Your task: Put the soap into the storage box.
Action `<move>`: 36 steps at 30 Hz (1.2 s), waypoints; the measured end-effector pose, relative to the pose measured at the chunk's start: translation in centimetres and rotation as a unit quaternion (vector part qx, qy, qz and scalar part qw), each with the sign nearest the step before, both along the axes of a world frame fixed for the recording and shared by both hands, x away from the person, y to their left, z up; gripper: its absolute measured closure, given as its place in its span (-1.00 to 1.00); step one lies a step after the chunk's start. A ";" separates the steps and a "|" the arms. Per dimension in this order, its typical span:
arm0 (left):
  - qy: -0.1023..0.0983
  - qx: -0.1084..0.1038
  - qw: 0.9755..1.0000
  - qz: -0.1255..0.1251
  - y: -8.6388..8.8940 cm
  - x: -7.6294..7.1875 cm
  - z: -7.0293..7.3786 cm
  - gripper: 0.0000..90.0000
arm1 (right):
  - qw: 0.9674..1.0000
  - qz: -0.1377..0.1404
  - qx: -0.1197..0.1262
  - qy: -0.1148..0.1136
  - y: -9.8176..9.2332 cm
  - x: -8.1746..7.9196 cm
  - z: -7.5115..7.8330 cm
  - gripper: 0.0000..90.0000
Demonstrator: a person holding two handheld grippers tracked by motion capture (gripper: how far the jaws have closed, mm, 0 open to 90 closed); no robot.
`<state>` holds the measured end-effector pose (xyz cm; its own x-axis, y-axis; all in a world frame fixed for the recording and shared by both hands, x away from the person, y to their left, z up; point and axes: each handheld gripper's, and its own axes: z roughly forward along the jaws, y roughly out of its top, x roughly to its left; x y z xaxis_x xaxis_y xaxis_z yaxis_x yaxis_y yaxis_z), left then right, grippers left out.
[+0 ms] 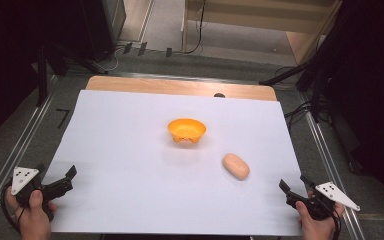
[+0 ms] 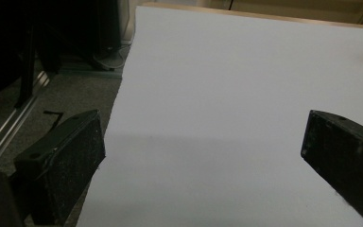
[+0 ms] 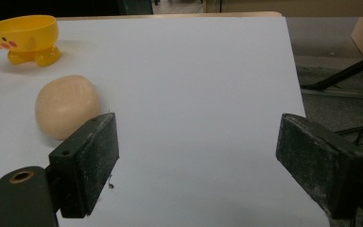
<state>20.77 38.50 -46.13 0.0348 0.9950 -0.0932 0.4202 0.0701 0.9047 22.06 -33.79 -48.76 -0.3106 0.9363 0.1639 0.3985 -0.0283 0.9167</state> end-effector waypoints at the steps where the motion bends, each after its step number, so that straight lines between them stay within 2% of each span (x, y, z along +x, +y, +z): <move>1: 0.001 0.000 1.000 0.000 0.0 0.0 0.0 -0.97 | 1.000 0.000 -0.002 0.000 0.0 0.0 0.0 -0.69; 11: 0.004 0.002 1.000 -0.001 0.0 0.1 0.0 -0.97 | 1.000 -0.004 -0.014 0.019 0.3 0.4 0.1 -0.70; 15: 0.003 0.002 1.000 0.000 0.0 0.1 0.0 -0.97 | 1.000 -0.012 -0.008 0.022 0.2 0.5 0.1 -0.59; 17: 0.003 0.001 1.000 0.001 0.0 0.0 0.0 -0.97 | 0.999 -0.021 -0.020 0.031 0.4 0.6 0.2 -0.52; 19: 0.003 0.001 1.000 0.000 0.0 0.0 0.0 -0.97 | 0.997 -0.034 -0.050 0.042 0.8 0.7 0.2 -0.47; 26: 0.004 0.000 1.000 0.001 0.0 0.1 0.0 -0.97 | 0.996 -0.003 -0.077 0.046 0.9 0.9 0.3 -0.23; 27: 0.005 0.000 1.000 0.000 0.1 0.1 0.0 -0.97 | 0.995 0.018 -0.088 0.052 0.9 1.0 0.5 -0.06; 28: 0.004 0.000 1.000 0.001 0.0 0.1 0.0 -0.97 | 0.993 0.034 -0.098 0.053 0.9 1.1 0.6 -0.01; 29: 0.004 0.000 1.000 0.001 0.0 0.1 0.0 -0.97 | 0.993 0.034 -0.098 0.053 0.9 1.1 0.6 -0.01; 31: 0.005 0.001 1.000 -0.001 0.0 0.1 0.0 -0.97 | 0.990 0.064 -0.111 0.056 0.9 1.3 0.9 0.05; 34: 0.005 0.000 1.000 -0.001 0.0 0.1 0.0 -0.97 | 0.988 0.068 -0.122 0.061 1.0 1.4 1.4 0.06; 36: 0.004 -0.001 1.000 0.000 0.1 0.1 0.0 -0.97 | 0.987 0.072 -0.123 0.075 1.1 1.4 1.8 0.08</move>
<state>20.83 38.56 -46.12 0.0345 0.9948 -0.0955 0.4278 0.0717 0.9010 23.50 -32.71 -47.00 -0.4324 0.9016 -0.0095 0.5140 0.2551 0.8190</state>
